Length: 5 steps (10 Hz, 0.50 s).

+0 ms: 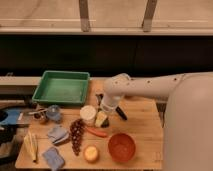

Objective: Wipe red bowl with eraser

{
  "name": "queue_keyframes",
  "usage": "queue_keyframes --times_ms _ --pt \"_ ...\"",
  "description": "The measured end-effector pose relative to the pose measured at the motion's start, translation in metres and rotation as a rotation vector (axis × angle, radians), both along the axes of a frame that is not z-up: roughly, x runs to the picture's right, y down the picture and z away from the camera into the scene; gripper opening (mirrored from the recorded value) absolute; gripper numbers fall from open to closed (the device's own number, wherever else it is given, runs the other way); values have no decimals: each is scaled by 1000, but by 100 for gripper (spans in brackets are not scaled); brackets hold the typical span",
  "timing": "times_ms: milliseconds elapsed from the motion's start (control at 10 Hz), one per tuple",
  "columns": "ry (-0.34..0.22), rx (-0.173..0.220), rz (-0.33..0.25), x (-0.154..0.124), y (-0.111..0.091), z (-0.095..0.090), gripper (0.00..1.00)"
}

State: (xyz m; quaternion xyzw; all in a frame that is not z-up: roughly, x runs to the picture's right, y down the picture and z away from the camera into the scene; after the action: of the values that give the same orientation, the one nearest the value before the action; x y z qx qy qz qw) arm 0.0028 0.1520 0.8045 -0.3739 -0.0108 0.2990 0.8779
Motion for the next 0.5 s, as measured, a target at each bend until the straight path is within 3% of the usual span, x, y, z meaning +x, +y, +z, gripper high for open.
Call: queue_keyframes --times_ms 500 --pt "16 -70 -12 -5 21 35 80"
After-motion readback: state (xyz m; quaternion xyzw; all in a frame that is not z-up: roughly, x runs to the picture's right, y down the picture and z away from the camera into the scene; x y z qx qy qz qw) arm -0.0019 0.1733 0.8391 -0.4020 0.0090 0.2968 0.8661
